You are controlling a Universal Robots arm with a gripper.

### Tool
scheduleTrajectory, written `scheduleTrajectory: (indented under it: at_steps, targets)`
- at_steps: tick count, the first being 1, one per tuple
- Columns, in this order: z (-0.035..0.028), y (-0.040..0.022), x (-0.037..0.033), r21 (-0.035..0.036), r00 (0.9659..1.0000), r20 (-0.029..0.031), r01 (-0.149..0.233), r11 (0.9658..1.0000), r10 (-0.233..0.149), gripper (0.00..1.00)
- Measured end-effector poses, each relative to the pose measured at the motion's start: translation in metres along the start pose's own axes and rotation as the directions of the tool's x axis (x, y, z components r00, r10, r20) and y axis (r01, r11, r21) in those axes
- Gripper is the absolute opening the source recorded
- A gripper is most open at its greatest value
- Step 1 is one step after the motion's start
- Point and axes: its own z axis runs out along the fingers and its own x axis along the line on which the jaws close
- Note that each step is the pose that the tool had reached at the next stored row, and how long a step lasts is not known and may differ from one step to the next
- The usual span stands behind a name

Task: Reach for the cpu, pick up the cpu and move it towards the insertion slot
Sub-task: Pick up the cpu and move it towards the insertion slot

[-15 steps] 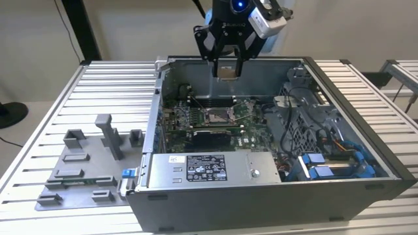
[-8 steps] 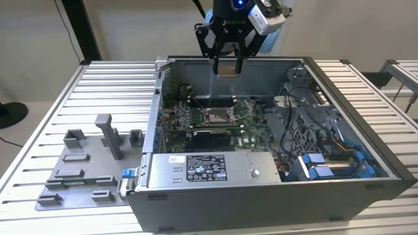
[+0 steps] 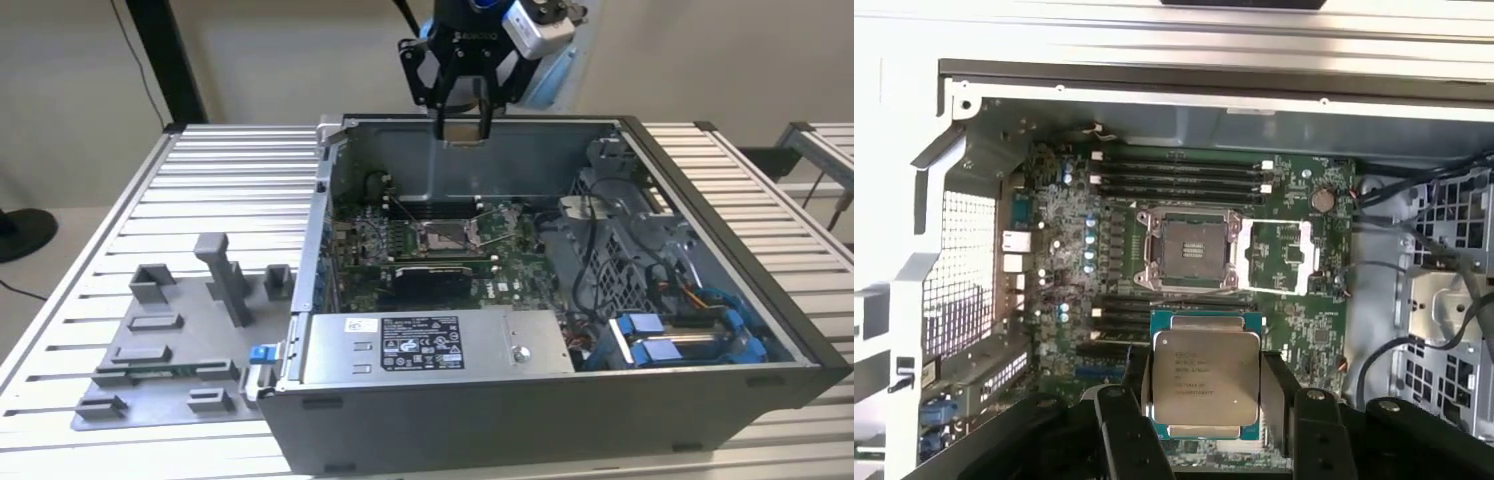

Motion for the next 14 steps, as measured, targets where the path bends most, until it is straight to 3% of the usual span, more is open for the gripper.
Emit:
scheduleTrajectory:
  at_steps: [8,14]
  targets:
    - [0.0009,0.0177,-0.0011,0.0004,1.0,0.0,0.0,1.0,0.0,0.0]
    - [0.0013,0.0256,-0.0014,0.0004,1.0,-0.0001,0.0,1.0,0.0,0.0]
